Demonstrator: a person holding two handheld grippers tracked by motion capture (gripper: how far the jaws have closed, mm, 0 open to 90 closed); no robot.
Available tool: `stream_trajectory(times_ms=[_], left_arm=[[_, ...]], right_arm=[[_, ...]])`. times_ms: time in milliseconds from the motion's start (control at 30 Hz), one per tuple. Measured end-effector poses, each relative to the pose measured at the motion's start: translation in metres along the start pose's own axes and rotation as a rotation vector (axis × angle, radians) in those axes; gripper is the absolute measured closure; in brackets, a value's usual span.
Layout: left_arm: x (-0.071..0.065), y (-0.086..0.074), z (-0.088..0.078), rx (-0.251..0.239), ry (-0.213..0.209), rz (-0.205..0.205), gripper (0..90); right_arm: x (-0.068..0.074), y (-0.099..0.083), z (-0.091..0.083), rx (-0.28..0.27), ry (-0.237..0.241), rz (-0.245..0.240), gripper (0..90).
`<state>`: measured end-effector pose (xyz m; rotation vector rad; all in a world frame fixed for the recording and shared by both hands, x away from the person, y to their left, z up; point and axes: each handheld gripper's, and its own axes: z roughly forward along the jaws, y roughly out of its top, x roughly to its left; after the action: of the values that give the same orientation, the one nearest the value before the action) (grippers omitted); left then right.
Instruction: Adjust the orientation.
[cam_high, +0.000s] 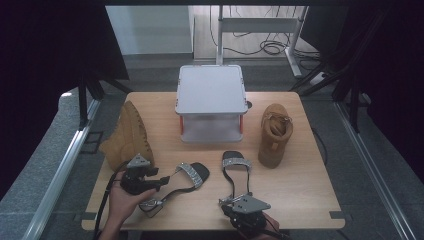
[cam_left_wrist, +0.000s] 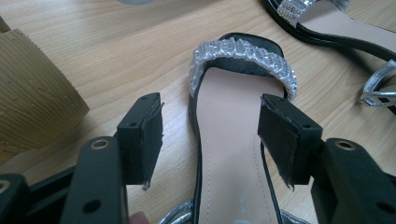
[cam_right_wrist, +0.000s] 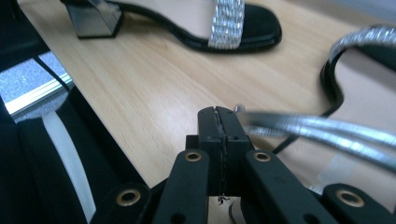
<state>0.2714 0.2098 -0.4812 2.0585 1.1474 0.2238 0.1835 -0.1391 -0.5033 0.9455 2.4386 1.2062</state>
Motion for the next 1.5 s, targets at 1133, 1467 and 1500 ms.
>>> stream_trajectory(times_ms=[1133,1467,1500], left_arm=[[0.003,-0.002,0.005,0.029,-0.002,0.002,40.3],[0.002,-0.002,0.007,0.036,-0.002,0.003,40.3],[0.002,-0.002,0.006,0.036,-0.002,0.003,40.3]], right_arm=[[-0.040,-0.039,-0.024,0.028,-0.088,0.087,89.3],[-0.056,-0.057,-0.041,0.024,-0.126,0.130,89.3],[-0.058,-0.058,-0.043,0.022,-0.134,0.132,89.3]])
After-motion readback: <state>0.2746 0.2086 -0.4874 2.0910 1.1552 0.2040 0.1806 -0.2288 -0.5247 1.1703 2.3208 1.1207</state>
